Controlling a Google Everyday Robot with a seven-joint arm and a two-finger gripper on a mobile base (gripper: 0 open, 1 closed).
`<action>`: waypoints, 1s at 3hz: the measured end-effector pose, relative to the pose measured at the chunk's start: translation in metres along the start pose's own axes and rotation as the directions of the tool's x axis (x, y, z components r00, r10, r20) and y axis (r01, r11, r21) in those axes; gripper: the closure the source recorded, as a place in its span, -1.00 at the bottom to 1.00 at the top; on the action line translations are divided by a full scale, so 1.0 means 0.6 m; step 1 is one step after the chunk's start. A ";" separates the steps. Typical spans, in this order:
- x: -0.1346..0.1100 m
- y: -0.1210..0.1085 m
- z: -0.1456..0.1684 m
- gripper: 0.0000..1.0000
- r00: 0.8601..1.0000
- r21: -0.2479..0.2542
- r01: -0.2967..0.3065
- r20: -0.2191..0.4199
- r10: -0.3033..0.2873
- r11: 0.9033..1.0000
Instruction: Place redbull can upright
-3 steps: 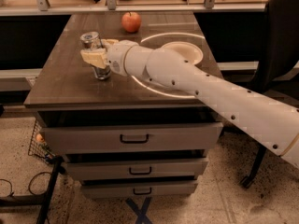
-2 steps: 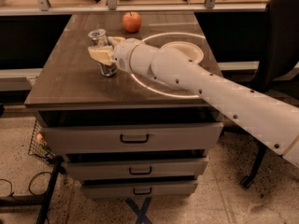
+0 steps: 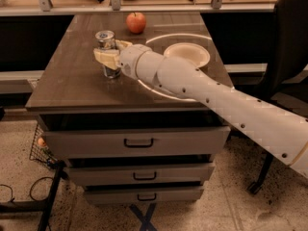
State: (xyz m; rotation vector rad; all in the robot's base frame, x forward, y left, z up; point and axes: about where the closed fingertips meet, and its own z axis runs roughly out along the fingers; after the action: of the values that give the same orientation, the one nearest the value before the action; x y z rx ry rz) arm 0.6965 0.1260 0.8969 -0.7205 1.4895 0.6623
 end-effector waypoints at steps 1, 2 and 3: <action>-0.002 0.000 0.000 0.63 1.000 0.000 0.000 0.000 0.000 1.000; -0.002 0.000 0.000 0.16 1.000 0.000 0.000 0.000 0.000 1.000; -0.002 0.000 0.000 -0.30 1.000 0.000 0.000 0.000 0.000 1.000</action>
Offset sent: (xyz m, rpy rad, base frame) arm 0.0000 0.0001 0.0011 0.0000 0.0000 0.0001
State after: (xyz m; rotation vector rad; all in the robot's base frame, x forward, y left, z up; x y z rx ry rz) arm 0.6964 0.1262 0.8982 -0.7207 1.4894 0.6625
